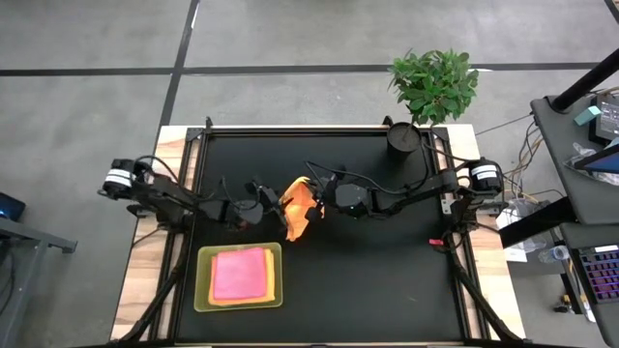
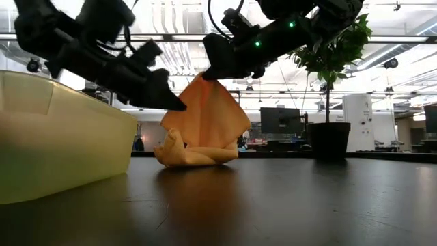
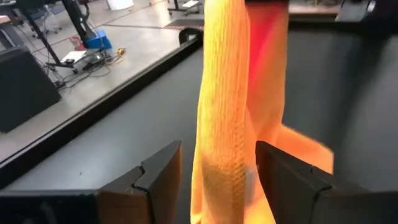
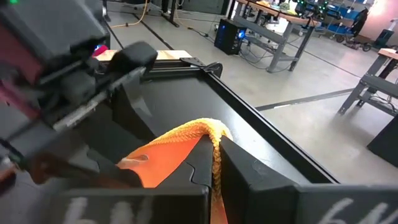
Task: Fold microfiber towels
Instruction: Fold the orange microfiber towel
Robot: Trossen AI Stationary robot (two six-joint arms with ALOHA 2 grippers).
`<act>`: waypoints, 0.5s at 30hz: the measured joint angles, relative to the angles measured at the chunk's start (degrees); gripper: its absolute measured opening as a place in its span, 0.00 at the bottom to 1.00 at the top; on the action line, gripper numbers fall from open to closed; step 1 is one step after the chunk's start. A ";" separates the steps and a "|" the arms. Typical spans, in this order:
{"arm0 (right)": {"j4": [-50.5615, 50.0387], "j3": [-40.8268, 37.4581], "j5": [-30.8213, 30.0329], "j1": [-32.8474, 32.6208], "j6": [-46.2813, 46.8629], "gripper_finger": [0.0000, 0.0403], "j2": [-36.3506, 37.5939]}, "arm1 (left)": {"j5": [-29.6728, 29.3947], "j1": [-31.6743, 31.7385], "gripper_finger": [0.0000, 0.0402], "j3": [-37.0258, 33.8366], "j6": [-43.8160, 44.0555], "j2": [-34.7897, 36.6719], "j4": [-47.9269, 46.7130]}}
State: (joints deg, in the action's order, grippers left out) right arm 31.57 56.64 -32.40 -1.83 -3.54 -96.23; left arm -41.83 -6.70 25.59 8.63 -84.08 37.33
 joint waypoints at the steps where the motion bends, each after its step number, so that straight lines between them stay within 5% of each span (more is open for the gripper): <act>1: 0.00 0.00 0.00 0.00 0.00 0.02 0.00 | 0.01 0.02 0.47 0.17 -0.11 -0.91 0.12; 5: -0.04 -0.02 0.00 0.00 -0.03 0.02 0.00 | -0.26 0.00 0.38 1.03 -0.50 -3.44 -0.14; 11: -0.84 -0.02 -0.03 0.00 -0.04 0.02 0.00 | -0.29 0.00 0.05 1.24 -1.74 -2.39 -0.52; 15: -2.59 -0.02 -0.04 0.00 -1.21 0.04 0.09 | -0.19 -0.16 0.01 1.14 -3.01 -1.03 -0.83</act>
State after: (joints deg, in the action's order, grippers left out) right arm 28.99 56.62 -32.45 -1.83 -4.75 -96.14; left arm -42.02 -6.86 26.73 5.61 -85.11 36.50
